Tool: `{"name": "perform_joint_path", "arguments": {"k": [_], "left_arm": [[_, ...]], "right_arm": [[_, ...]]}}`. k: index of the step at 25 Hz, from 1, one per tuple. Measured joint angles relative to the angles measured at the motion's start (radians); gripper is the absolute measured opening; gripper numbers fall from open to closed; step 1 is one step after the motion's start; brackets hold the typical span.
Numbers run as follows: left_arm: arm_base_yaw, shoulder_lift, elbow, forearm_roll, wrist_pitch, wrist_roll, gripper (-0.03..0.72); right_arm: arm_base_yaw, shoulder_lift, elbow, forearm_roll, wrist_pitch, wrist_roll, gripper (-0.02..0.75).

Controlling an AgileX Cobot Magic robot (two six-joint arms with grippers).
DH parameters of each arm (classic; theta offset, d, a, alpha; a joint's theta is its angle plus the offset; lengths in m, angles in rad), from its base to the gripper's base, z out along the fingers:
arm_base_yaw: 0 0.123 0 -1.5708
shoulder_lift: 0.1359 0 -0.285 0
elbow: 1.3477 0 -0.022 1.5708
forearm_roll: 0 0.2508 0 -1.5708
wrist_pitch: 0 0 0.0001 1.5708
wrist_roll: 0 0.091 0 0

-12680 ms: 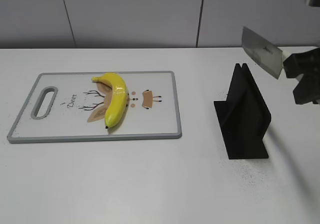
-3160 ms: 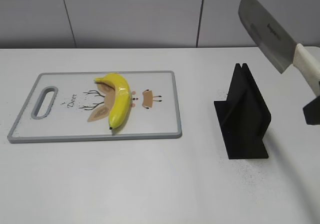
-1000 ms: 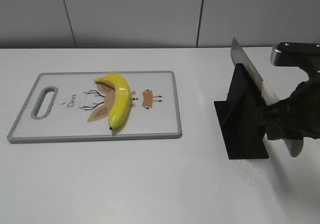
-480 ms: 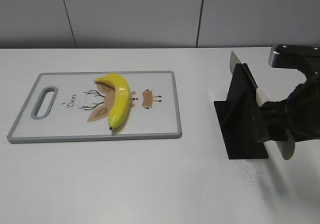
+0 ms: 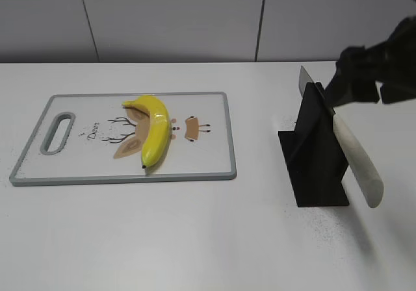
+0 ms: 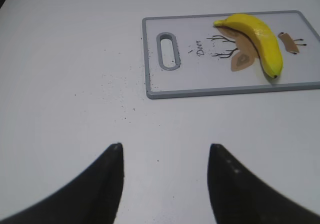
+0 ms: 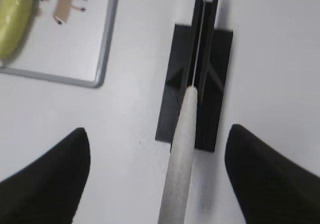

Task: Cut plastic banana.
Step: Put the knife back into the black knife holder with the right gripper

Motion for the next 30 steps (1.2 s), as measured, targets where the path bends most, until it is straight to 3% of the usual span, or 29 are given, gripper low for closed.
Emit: {"name": "perform_joint_path", "arguments": {"k": [6,12,30], "left_arm": [[0.000,0.000,0.000,0.000,0.000,0.000,0.526],[0.000,0.000,0.000,0.000,0.000,0.000,0.526],[0.000,0.000,0.000,0.000,0.000,0.000,0.526]], "right_arm": [[0.000,-0.152,-0.086,0.005,0.062,-0.187,0.610],[0.000,-0.367,-0.067,0.025,0.242,-0.370,0.592],[0.000,-1.126,0.408,0.099,0.298,-0.384,0.589]]}}
